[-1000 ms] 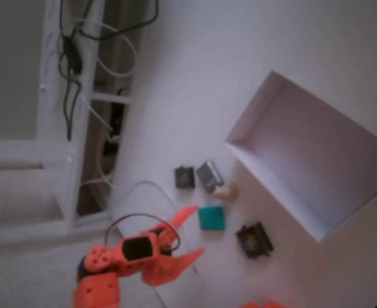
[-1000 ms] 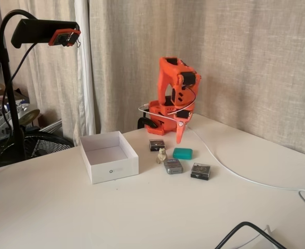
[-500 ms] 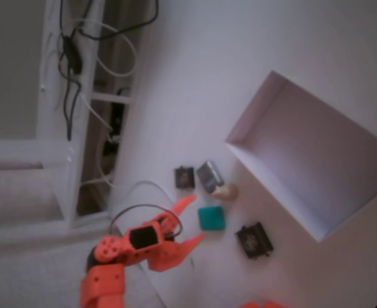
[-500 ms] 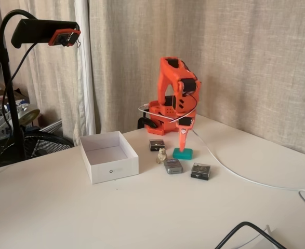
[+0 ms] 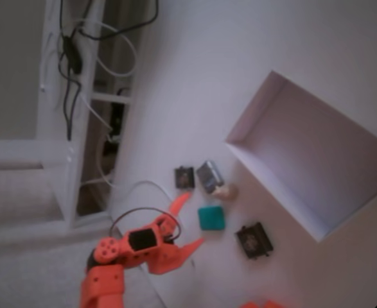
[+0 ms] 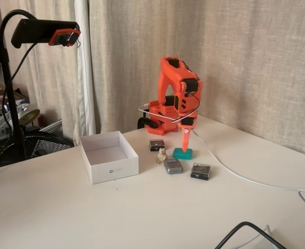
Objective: Grasp the green cube and put it in the bin.
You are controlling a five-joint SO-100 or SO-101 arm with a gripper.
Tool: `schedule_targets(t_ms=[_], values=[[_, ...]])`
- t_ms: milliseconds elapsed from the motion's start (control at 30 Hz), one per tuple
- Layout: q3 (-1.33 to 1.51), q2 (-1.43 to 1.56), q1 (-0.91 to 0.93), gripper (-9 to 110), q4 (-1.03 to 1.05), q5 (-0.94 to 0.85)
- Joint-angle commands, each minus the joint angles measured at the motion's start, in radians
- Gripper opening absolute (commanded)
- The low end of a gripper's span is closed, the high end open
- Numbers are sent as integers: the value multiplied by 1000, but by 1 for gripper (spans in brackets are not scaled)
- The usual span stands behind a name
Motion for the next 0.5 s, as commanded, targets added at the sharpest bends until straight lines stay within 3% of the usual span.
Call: schedule_targets(t_ms=[0, 467], values=[[-12, -14, 3, 50, 6, 5], [58, -166, 46, 47, -196, 12]])
